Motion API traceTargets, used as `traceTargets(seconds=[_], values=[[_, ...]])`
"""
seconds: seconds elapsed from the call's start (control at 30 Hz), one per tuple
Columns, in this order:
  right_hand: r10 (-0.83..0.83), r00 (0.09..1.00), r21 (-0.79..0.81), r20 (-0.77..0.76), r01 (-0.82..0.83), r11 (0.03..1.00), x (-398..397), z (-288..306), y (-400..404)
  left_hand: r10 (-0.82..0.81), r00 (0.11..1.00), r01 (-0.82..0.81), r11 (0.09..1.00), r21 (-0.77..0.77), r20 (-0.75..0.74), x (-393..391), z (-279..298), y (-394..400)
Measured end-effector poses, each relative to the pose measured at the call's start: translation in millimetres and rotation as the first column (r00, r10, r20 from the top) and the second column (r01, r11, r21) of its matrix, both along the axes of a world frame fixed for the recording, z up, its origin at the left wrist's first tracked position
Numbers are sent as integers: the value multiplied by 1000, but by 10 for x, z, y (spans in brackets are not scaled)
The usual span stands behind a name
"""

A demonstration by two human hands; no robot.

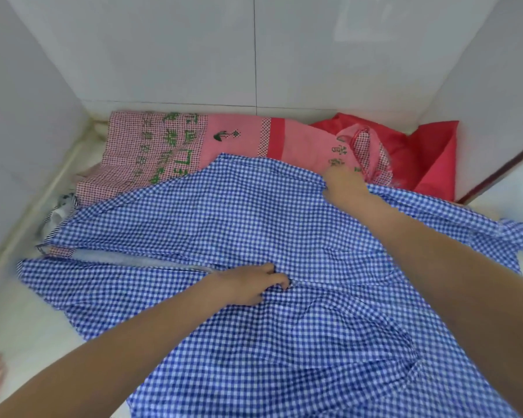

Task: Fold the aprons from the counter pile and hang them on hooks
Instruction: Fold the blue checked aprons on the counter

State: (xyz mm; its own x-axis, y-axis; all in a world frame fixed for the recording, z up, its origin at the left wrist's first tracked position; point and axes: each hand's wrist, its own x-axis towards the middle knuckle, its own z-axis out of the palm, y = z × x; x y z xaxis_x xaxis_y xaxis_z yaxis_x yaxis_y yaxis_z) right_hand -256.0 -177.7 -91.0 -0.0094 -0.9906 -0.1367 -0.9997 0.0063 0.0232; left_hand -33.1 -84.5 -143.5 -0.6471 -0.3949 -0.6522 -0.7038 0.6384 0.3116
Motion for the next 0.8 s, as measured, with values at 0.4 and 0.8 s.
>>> traceTargets(seconds=[0.4,0.8], values=[[389,857,180,339,-465,867,269,614,1797,-78,993,102,952,-288,92,66,28,483],[477,869,576,128,-457,678,800,79,2712,-432,775,172,847,-503,-461,1211,470,1427]])
